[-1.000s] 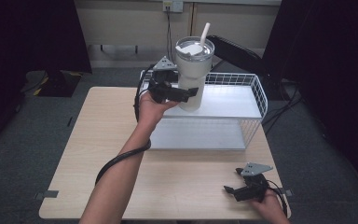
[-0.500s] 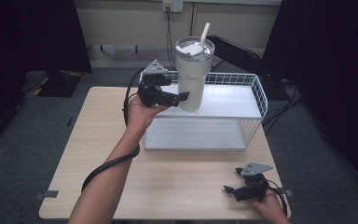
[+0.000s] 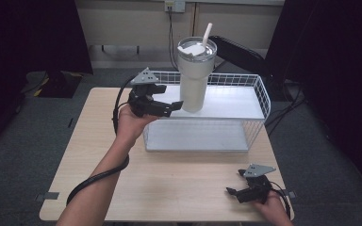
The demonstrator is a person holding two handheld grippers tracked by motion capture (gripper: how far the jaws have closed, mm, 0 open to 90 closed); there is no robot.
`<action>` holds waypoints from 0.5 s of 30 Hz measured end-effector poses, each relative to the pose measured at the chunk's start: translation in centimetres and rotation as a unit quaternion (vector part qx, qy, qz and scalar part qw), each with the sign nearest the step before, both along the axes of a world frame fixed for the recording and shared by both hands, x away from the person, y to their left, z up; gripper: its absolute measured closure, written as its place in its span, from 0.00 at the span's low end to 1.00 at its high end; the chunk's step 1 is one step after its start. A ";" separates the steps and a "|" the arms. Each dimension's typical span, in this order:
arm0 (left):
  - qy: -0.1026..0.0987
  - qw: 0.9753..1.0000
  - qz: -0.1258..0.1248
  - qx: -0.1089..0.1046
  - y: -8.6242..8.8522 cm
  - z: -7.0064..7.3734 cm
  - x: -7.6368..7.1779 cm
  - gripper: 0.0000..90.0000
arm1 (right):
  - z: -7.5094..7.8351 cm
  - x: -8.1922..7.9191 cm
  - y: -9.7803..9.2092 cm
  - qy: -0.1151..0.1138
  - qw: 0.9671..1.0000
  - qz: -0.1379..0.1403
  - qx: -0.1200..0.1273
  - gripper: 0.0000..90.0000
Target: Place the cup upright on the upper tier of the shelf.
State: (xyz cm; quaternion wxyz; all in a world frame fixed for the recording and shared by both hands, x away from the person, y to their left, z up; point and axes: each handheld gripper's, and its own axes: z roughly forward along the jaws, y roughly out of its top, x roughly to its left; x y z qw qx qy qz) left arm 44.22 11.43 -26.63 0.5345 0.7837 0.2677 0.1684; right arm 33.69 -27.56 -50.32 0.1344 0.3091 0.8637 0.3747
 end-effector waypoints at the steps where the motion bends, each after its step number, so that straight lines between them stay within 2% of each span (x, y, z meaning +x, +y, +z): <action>1: 0.000 1.000 0.000 -0.001 0.1 -0.1 -0.2 0.18 | 0.0 0.0 0.0 0.000 1.000 0.000 0.000 0.12; 3: 0.003 1.000 -0.004 -0.009 0.4 -0.3 -0.6 0.18 | 0.0 0.0 0.0 0.000 1.000 0.000 0.000 0.12; 15: 0.006 1.000 -0.016 -0.002 1.5 -1.5 -2.5 0.18 | 0.0 0.0 0.0 0.001 1.000 0.000 0.000 0.12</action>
